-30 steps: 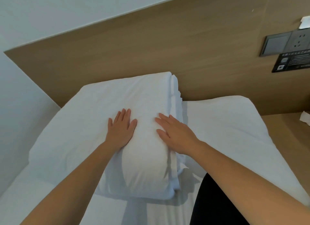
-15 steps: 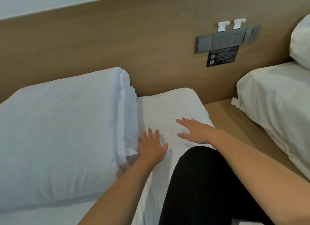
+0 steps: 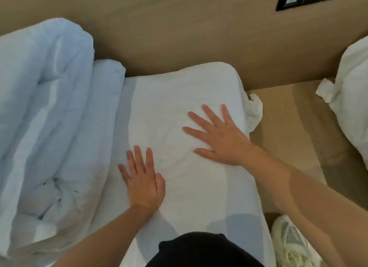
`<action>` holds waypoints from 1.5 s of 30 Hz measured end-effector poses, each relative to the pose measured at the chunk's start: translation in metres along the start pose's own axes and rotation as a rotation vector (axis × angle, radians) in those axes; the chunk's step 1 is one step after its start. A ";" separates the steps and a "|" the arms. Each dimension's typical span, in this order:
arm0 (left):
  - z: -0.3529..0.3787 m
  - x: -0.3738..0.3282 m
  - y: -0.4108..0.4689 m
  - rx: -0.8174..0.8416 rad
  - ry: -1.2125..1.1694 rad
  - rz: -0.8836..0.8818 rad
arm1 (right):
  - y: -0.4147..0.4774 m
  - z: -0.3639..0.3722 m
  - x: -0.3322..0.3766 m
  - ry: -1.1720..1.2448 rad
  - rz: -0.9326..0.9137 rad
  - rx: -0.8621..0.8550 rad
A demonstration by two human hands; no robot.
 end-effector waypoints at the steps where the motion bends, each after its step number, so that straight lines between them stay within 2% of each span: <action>1: 0.002 0.000 0.002 -0.006 -0.002 0.002 | 0.016 -0.003 -0.006 -0.023 -0.052 -0.003; 7: 0.006 0.000 0.009 0.023 -0.034 -0.024 | 0.081 -0.016 -0.018 -0.041 -0.213 0.031; 15: -0.002 -0.003 0.009 0.171 -0.004 -0.074 | 0.101 -0.006 -0.010 -0.025 -0.287 0.091; 20: -0.023 -0.012 0.002 0.357 0.034 -0.146 | 0.107 -0.006 -0.007 -0.029 -0.217 0.320; 22: -0.041 -0.026 -0.003 0.436 -0.028 -0.307 | 0.109 -0.015 -0.007 -0.017 -0.218 0.430; 24: -0.066 -0.045 -0.004 0.528 -0.177 -0.488 | 0.112 -0.026 -0.006 -0.036 -0.231 0.601; 26: -0.091 -0.063 -0.007 0.594 -0.330 -0.591 | 0.113 -0.043 -0.003 -0.034 -0.211 0.793; 27: -0.109 -0.067 -0.007 0.572 -0.386 -0.612 | 0.112 -0.053 0.000 -0.006 -0.182 0.871; 30: -0.173 -0.049 -0.006 0.320 -0.413 -0.679 | 0.109 -0.093 0.014 0.150 -0.090 0.970; 32: -0.212 -0.028 -0.005 0.169 -0.410 -0.733 | 0.122 -0.132 0.027 0.237 -0.081 0.873; 34: -0.254 -0.011 0.010 0.007 -0.393 -0.747 | 0.151 -0.176 0.039 0.276 -0.126 0.689; 36: -0.296 0.005 0.028 -0.133 -0.340 -0.742 | 0.188 -0.222 0.054 0.276 -0.221 0.443; 38: -0.326 0.030 0.037 -0.204 -0.246 -0.797 | 0.226 -0.264 0.071 0.265 -0.345 0.173; 40: -0.331 0.065 0.035 -0.137 -0.158 -0.956 | 0.258 -0.290 0.093 0.199 -0.475 0.019; 43: -0.308 0.106 0.015 0.126 -0.155 -1.198 | 0.298 -0.283 0.126 -0.129 -0.623 0.162; 45: -0.287 0.119 -0.004 0.195 -0.210 -1.329 | 0.316 -0.270 0.139 -0.344 -0.663 0.215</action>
Point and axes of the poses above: each hand's wrist, its own y-axis towards the middle knuckle, its own z-axis out of the palm, x = y × z, the point moved 7 cm from there along y, towards the middle knuckle, and after that the axes turned 1 degree about x, right-handed, at the moved point
